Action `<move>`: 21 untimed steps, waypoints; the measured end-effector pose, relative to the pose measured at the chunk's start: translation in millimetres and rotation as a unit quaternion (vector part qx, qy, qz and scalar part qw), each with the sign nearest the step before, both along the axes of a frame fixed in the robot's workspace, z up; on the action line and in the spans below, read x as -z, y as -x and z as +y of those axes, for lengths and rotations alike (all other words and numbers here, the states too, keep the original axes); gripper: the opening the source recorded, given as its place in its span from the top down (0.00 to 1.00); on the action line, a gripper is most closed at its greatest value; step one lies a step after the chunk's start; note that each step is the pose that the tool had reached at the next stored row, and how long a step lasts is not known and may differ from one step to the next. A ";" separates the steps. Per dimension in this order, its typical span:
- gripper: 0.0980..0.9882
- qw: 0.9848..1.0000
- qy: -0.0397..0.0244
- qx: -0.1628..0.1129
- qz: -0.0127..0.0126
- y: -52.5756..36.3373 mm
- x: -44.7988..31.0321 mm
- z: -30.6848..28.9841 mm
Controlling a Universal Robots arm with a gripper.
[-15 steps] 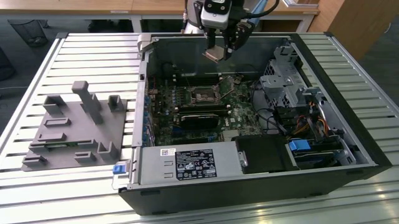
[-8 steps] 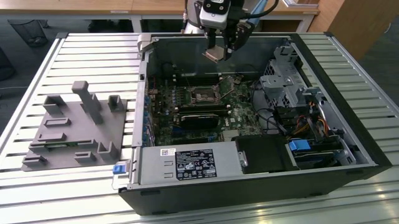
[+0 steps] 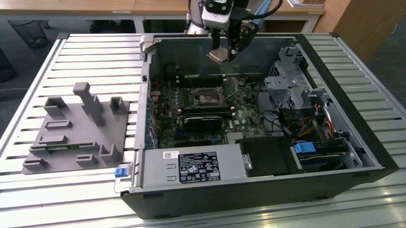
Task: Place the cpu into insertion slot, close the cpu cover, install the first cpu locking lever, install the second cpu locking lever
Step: 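Place the cpu into insertion slot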
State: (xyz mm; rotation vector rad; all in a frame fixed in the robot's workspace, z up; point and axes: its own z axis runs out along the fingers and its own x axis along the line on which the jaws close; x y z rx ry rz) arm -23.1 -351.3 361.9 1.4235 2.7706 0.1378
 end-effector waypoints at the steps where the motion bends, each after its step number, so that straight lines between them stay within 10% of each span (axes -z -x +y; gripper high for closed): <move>1: 0.50 1.000 0.000 0.002 0.000 0.0 0.0 0.0; 21: 0.50 0.999 0.000 0.032 0.000 0.0 0.6 0.0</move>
